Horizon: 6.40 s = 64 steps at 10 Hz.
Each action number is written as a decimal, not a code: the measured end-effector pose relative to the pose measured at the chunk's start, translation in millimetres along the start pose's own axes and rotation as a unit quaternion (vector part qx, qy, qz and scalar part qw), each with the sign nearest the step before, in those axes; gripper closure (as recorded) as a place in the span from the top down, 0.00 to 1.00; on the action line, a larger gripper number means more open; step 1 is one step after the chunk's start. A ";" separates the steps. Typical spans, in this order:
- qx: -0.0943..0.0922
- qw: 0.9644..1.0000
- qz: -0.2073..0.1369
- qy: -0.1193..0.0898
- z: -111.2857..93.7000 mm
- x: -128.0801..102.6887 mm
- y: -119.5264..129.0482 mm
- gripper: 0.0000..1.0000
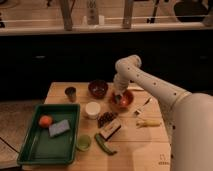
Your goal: Wipe red bowl with towel
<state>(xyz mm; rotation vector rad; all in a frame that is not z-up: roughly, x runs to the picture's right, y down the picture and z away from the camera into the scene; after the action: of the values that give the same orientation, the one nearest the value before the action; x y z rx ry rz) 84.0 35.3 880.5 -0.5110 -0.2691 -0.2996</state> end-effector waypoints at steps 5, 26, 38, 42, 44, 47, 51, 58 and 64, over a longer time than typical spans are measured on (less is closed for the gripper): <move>-0.010 1.000 0.024 0.004 -2.9 34.2 46.4 0.04; -0.005 0.999 0.019 0.030 4.1 48.2 50.5 0.04; -0.007 0.999 -0.034 0.031 17.0 0.1 -4.3 0.04; -0.020 0.998 -0.050 0.022 17.5 -5.7 36.8 0.04; -0.028 0.999 -0.032 0.025 20.5 14.8 48.6 0.04; -0.042 0.998 0.019 0.040 25.2 61.5 55.4 0.04; -0.049 0.996 0.051 0.050 34.2 85.0 20.4 0.04; -0.057 0.997 0.044 0.036 38.6 79.5 -1.9 0.04; -0.056 0.997 0.046 0.036 38.6 81.1 -1.1 0.04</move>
<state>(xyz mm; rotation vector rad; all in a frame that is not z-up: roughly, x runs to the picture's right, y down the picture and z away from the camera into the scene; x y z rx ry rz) 151.5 37.1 939.6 -0.6193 -0.1595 -0.2445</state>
